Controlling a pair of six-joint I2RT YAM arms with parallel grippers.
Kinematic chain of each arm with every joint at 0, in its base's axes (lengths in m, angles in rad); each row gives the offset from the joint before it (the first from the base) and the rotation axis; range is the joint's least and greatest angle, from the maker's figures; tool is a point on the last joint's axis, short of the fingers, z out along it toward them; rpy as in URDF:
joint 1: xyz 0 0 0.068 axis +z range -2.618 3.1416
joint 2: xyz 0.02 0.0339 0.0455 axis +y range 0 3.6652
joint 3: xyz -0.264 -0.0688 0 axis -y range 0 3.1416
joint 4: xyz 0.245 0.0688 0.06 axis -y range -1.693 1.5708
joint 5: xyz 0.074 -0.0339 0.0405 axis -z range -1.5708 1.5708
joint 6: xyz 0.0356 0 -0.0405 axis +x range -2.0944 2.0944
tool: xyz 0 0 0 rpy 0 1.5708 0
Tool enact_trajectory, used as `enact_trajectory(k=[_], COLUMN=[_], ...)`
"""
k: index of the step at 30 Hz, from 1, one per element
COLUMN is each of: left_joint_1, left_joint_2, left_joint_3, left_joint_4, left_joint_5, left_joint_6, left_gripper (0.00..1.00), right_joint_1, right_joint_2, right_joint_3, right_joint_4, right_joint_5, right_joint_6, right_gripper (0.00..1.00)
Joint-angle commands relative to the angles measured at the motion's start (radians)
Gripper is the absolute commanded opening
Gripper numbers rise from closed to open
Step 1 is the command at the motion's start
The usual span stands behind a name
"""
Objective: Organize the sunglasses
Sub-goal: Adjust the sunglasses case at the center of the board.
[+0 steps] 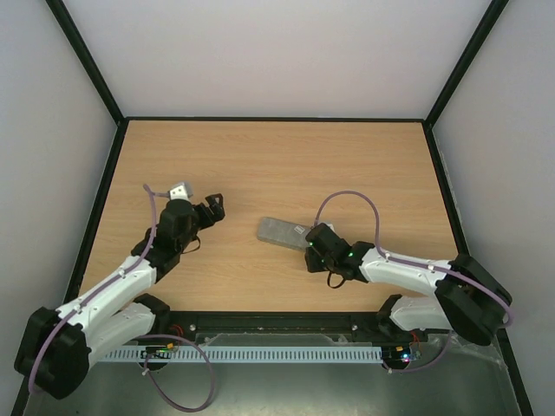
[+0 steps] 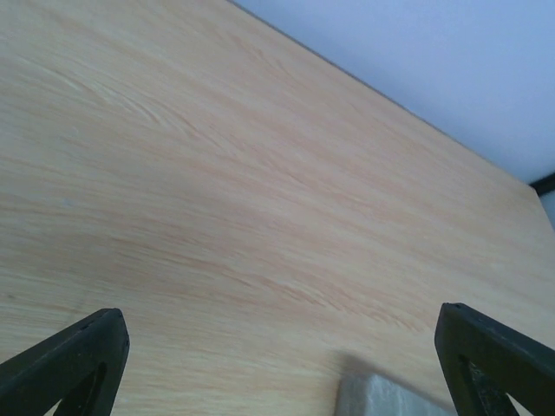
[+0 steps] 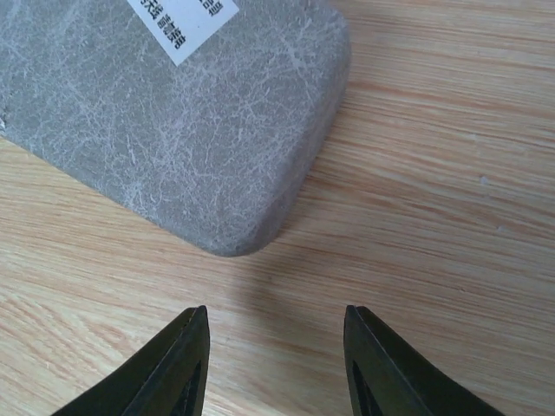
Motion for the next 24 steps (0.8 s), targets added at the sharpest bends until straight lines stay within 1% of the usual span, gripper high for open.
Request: enact_trajectory(k=[1,6,9,15,18,21,23,24], left_joint_1=[0.033,0.073,0.095,0.099,0.1,0.113,0.128,0.131], left_joint_2=[-0.086,-0.138,-0.142,-0.135,-0.138,-0.136,-0.13,-0.119], left_joint_3=[0.01,0.018,0.018,0.006,0.002,0.001,0.014,0.022], left_joint_4=[-0.065,-0.108,-0.122,-0.115,-0.112,-0.108,-0.111,-0.106], left_joint_5=[-0.116,-0.167,-0.172,-0.166,-0.162,-0.173,-0.185,-0.197], left_joint_6=[0.052,0.076,0.079,0.095,0.101,0.112,0.132,0.158], left_gripper=[1.0,1.0,1.0,0.99,0.99,0.99,1.0,0.99], right_joint_1=[0.004,-0.015,-0.038,-0.094,-0.1,-0.101,-0.1,-0.1], right_joint_2=[0.028,0.053,0.065,0.088,0.082,0.003,-0.089,-0.139], right_joint_3=[0.024,0.061,0.091,0.095,0.097,0.078,0.062,0.063], right_joint_4=[0.013,0.0,-0.013,0.015,0.016,0.007,0.005,-0.005], right_joint_5=[0.051,0.107,0.097,0.07,0.061,0.08,0.1,0.136], right_joint_6=[0.018,0.013,-0.008,-0.033,-0.051,-0.042,-0.051,-0.052], right_gripper=[0.44,0.44,0.43,0.44,0.43,0.44,0.49,0.56])
